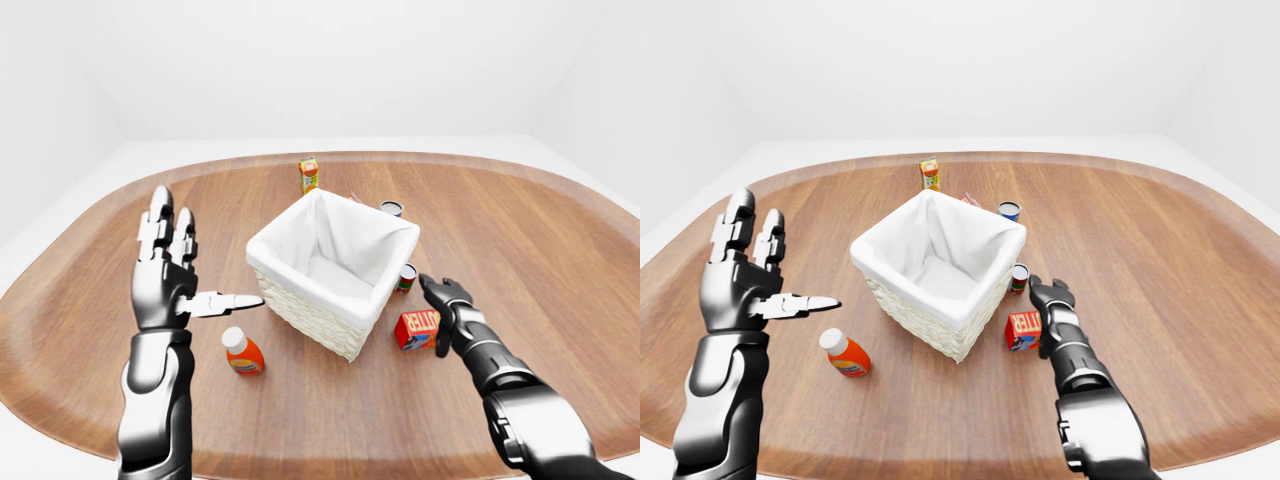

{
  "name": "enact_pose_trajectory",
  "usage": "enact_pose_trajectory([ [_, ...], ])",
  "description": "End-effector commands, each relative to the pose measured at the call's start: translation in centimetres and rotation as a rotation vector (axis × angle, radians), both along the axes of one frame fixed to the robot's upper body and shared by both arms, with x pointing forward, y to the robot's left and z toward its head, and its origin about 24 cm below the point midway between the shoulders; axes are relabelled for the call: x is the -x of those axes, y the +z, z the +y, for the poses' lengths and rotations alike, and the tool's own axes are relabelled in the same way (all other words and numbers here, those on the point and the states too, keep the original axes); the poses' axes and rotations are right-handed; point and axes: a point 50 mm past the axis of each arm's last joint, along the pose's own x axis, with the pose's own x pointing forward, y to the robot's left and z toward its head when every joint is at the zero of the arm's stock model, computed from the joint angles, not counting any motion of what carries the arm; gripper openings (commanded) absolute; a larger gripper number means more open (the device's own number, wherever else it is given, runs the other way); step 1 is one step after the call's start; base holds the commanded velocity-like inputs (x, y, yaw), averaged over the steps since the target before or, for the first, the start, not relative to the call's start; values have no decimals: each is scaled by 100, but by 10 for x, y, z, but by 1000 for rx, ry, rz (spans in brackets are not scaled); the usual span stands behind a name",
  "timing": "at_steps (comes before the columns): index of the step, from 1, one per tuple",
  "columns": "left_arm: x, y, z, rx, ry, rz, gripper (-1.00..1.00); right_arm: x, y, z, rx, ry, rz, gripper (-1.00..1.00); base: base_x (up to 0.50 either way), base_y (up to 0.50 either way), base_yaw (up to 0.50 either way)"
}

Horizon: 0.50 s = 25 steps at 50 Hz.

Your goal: Pick up the butter and put it in the basket.

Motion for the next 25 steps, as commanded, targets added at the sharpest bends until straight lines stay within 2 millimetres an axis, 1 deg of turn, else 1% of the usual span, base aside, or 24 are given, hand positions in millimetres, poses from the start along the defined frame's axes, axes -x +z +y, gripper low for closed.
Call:
enact_pose_trajectory([
  [1, -1, -3, 0, 4, -1, 14, 100, 0, -5, 5, 0, -7, 41, 100, 0, 0, 0],
  [11, -3, -6, 2, 7, 0, 30, 100, -1, -8, 10, -4, 2, 87, 100, 0, 0, 0],
  [25, -3, -9, 3, 11, 2, 39, 100, -2, -8, 15, -38, -11, 91, 100, 0, 0, 0],
])
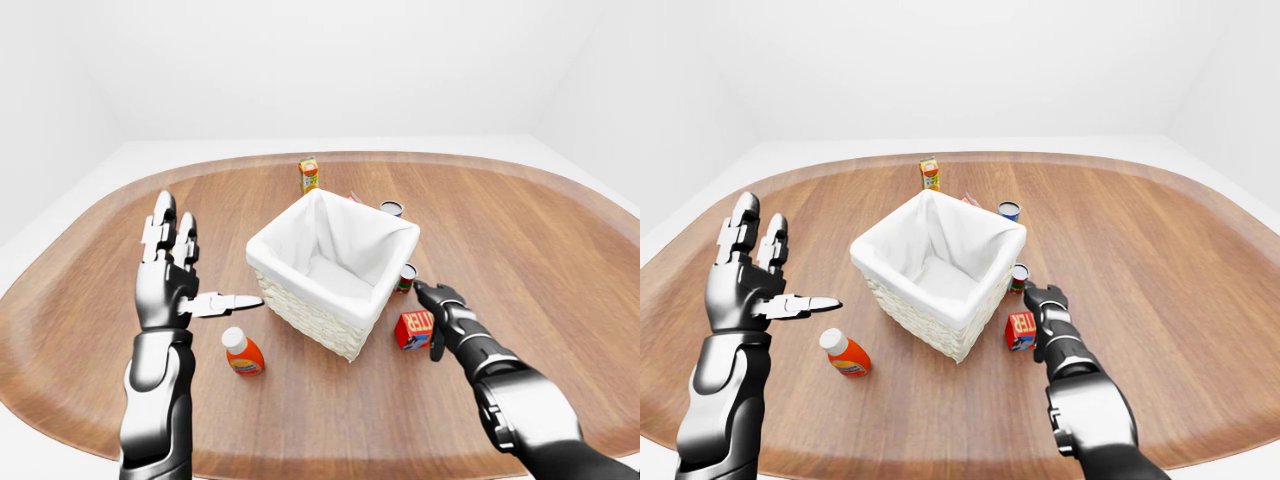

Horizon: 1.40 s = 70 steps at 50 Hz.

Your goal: Pick up the butter and put it in the basket.

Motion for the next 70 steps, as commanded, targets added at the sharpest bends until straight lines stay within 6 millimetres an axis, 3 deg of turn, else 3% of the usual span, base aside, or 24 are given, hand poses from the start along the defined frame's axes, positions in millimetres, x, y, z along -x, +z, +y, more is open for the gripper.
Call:
enact_pose_trajectory([
  [1, 0, -2, 2, 4, 2, 7, 100, 0, -2, 4, -23, -9, 13, 100, 0, 0, 0],
  [5, 0, -1, 2, 5, 3, 5, 100, 1, -3, 6, -24, -7, 20, 94, 0, 0, 0],
  [6, 0, -2, 2, 4, 3, 6, 100, 1, -4, 6, -26, -6, 22, -73, 0, 0, 0],
  [7, 0, -1, 2, 4, 3, 6, 100, 2, -4, 6, -23, -4, 26, -100, 0, 0, 0],
  [44, 0, -2, 3, 5, 8, 9, 100, -1, 1, 2, -30, -14, 0, -100, 0, 0, 0],
  [58, 1, -3, 3, 5, 8, 12, 100, -8, 21, -13, -2, 10, -54, -100, 0, 0, 0],
  [70, 3, 1, 3, 5, 7, -6, 100, 8, 51, -15, 83, 100, -44, -100, 0, 0, 0],
])
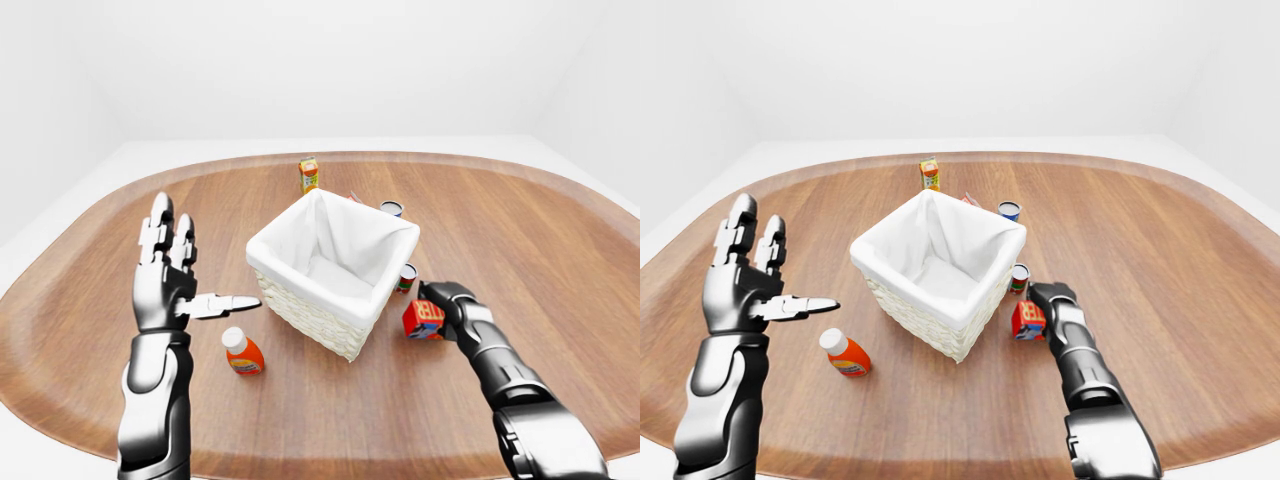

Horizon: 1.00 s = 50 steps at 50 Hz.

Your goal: Pick up the butter and put it in the basket.

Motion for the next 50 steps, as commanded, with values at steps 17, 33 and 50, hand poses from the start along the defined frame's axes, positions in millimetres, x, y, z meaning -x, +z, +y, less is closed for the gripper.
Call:
enact_pose_trajectory([
  [17, 3, 6, -1, 0, -2, -30, 100, 18, 84, -11, 122, 20, -104, -100, 0, 0, 0],
  [33, 4, 8, -1, -1, -1, -40, 100, 9, 125, -4, 98, 43, -267, -100, 0, 0, 0],
  [50, 2, 6, 1, 2, 0, -28, 100, 2, 174, 8, 154, 75, -440, -100, 0, 0, 0],
])
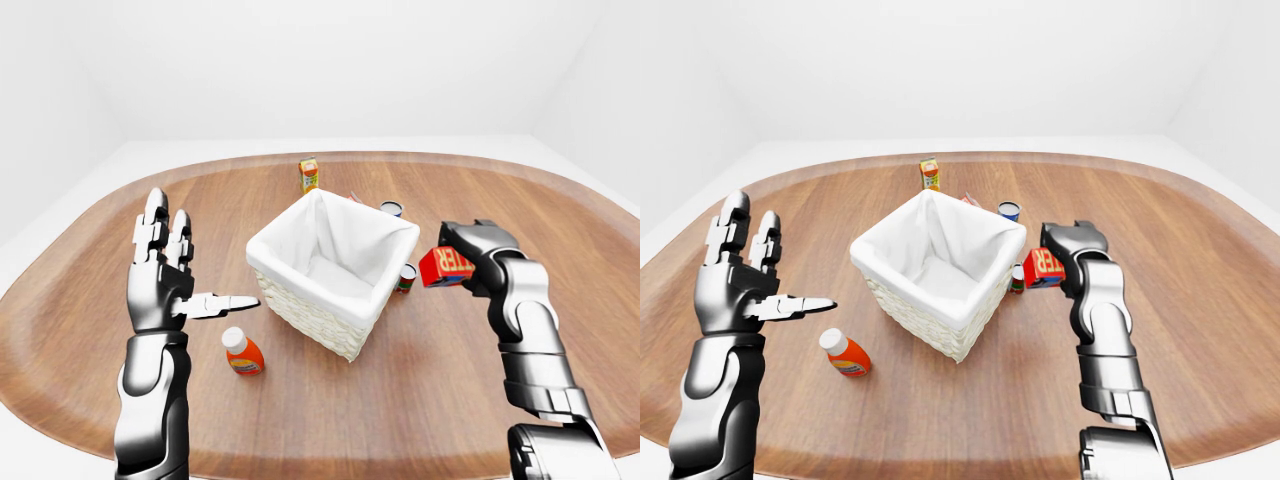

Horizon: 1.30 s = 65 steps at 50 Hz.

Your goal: Pick up the butter and put it in the basket.

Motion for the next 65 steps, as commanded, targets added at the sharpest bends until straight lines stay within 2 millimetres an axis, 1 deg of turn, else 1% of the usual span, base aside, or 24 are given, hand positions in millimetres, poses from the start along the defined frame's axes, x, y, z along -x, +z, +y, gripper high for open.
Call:
enact_pose_trajectory([
  [1, -1, -2, 1, 3, 1, 8, 100, -4, 36, 7, 42, 15, -130, -100, 0, 0, 0],
  [11, -2, -4, 1, 6, 1, 17, 100, -9, 56, 19, 65, 41, -197, -100, 0, 0, 0],
  [12, -2, -4, 1, 6, 1, 19, 100, -10, 59, 22, 64, 48, -207, -100, 0, 0, 0],
  [13, -3, -4, 3, 10, 5, 19, 100, -17, 74, 46, 59, 111, -253, -100, 0, 0, 0],
  [17, -2, -4, 4, 13, 6, 18, 100, -19, 79, 56, 55, 132, -269, -100, 0, 0, 0],
  [22, -2, -3, 6, 16, 9, 13, 100, -22, 85, 63, 57, 146, -281, -100, 0, 0, 0],
  [38, -3, -4, 8, 21, 11, 18, 100, -27, 89, 85, 39, 203, -287, -100, 0, 0, 0],
  [48, -3, -4, 9, 24, 12, 19, 100, -29, 79, 105, -1, 260, -249, -100, 0, 0, 0],
  [53, -2, -5, 10, 25, 12, 21, 100, -30, 76, 111, -19, 279, -237, -100, 0, 0, 0],
  [65, -4, -8, 11, 29, 13, 36, 100, -35, 73, 136, -93, 364, -195, -100, 0, 0, 0],
])
